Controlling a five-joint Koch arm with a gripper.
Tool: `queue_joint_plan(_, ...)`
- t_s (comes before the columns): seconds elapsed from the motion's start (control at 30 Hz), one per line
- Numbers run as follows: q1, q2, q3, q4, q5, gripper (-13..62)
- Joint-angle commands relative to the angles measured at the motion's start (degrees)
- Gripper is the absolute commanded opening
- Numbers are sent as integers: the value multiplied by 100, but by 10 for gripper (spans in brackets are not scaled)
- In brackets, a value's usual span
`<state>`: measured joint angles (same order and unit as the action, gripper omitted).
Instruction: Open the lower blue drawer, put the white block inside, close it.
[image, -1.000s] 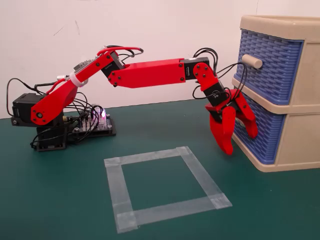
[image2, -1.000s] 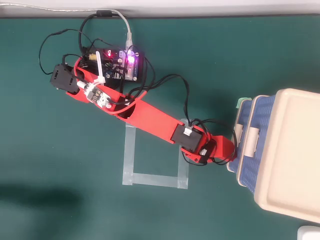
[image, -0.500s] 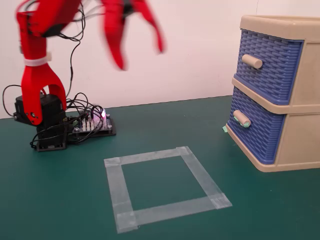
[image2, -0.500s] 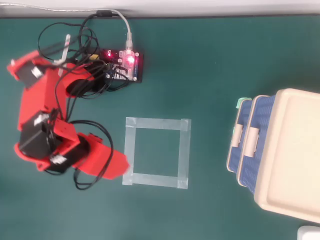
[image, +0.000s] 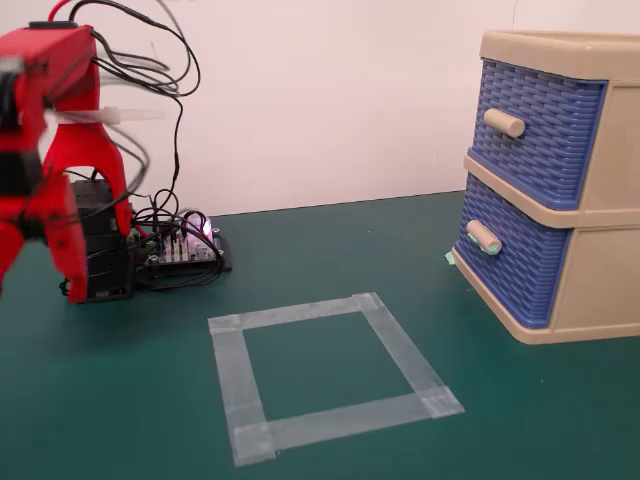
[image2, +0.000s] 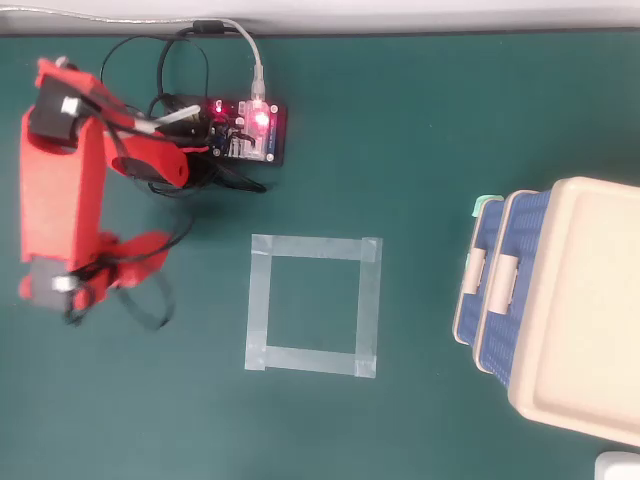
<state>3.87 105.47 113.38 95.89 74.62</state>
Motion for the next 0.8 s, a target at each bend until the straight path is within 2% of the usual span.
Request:
queue_joint_plan(0.0,70,536,387,-316,-9,342)
queue_joint_plan(0.17,79,2830,2725,-694,9,341)
queue_joint_plan(0.2,88,3015,3050,-633,35,340)
queue_joint_plan(0.77,35,2936,3120,-229,0,344)
